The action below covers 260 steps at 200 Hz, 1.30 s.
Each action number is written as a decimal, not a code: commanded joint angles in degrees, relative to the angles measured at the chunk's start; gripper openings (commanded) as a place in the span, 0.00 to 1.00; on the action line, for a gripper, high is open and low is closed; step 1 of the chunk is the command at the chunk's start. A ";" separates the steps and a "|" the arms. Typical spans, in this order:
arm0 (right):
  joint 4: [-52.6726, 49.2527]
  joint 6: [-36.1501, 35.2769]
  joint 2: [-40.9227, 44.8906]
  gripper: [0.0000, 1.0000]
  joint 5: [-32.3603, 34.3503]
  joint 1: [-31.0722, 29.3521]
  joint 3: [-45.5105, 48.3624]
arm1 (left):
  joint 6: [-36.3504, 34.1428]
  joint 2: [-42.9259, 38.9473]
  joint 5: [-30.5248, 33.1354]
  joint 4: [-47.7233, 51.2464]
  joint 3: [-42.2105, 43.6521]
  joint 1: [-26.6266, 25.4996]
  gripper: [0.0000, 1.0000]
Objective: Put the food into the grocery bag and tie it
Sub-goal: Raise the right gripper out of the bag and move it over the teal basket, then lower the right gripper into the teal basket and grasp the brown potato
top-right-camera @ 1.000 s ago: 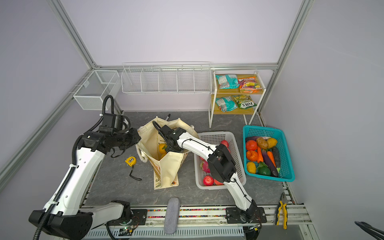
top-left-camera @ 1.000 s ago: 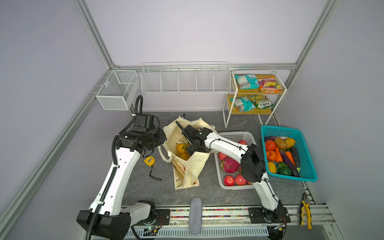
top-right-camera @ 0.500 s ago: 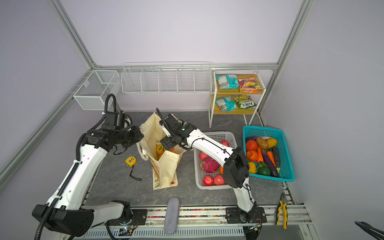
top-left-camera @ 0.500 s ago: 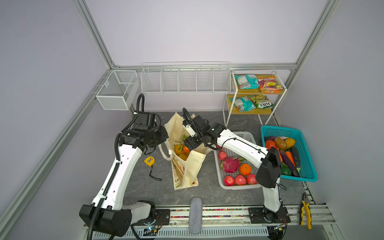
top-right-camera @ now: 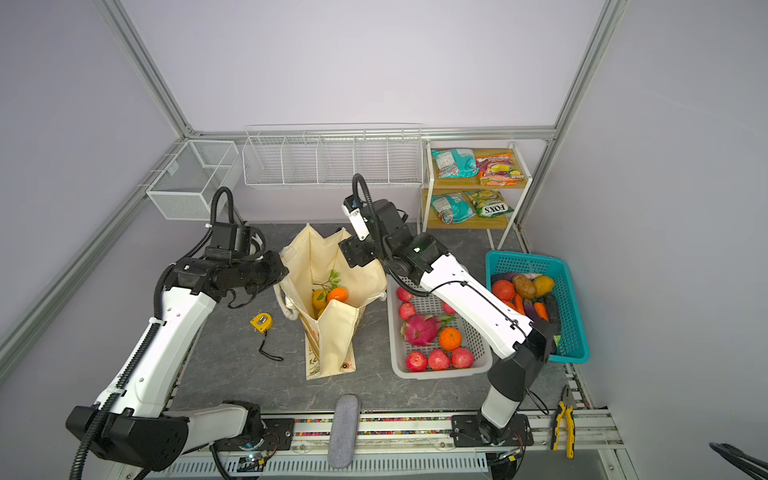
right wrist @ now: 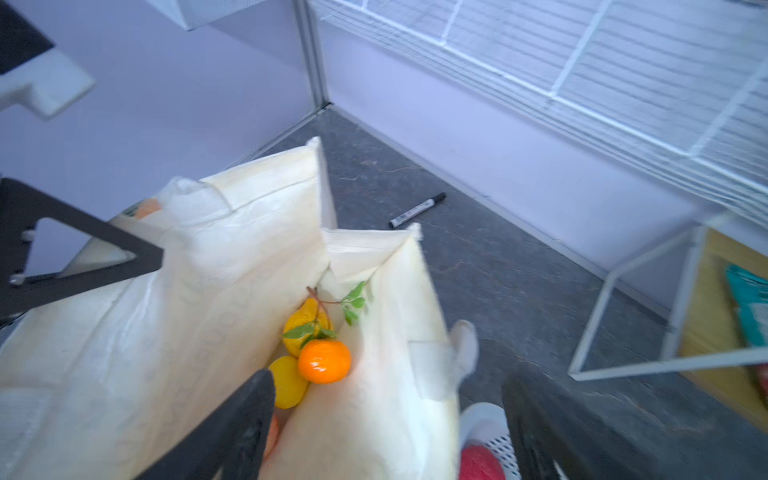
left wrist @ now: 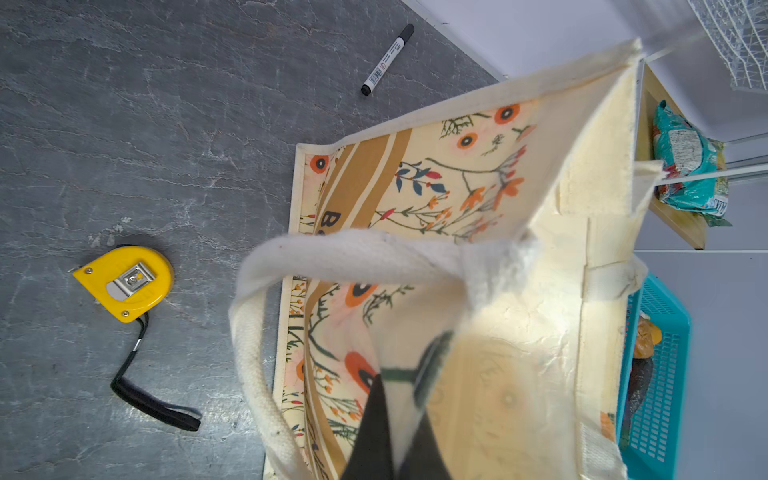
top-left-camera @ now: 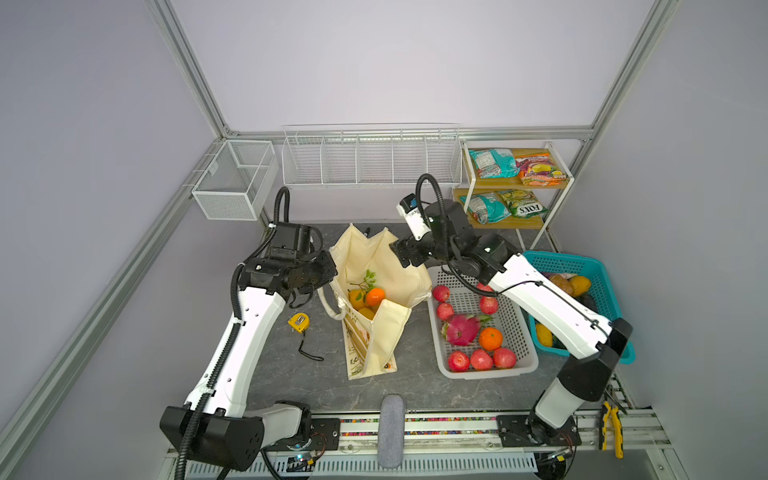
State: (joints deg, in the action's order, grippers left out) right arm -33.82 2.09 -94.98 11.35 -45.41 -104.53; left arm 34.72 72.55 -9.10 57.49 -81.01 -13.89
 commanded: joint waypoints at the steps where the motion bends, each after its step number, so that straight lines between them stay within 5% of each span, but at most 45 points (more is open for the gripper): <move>1: 5.83 1.96 7.09 0.88 8.89 3.68 6.76 | 0.96 -0.26 -0.48 -2.19 0.51 0.18 0.00; 74: 6.50 17.59 23.87 0.90 17.41 27.45 29.79 | 0.98 -0.47 -1.34 -1.00 0.53 0.18 0.00; 152: 5.28 38.56 24.42 0.93 3.67 56.85 41.76 | 0.48 -0.29 -1.75 0.12 -0.16 0.18 0.00; 260: 2.05 56.10 7.19 0.97 -6.44 65.05 37.10 | 0.92 -2.82 -0.22 -2.77 3.12 0.18 0.00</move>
State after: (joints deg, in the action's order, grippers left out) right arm -29.06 52.82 -85.73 7.35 19.27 -64.93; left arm 35.51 71.48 -10.28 56.29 -78.94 -13.89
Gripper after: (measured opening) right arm 0.969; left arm 0.048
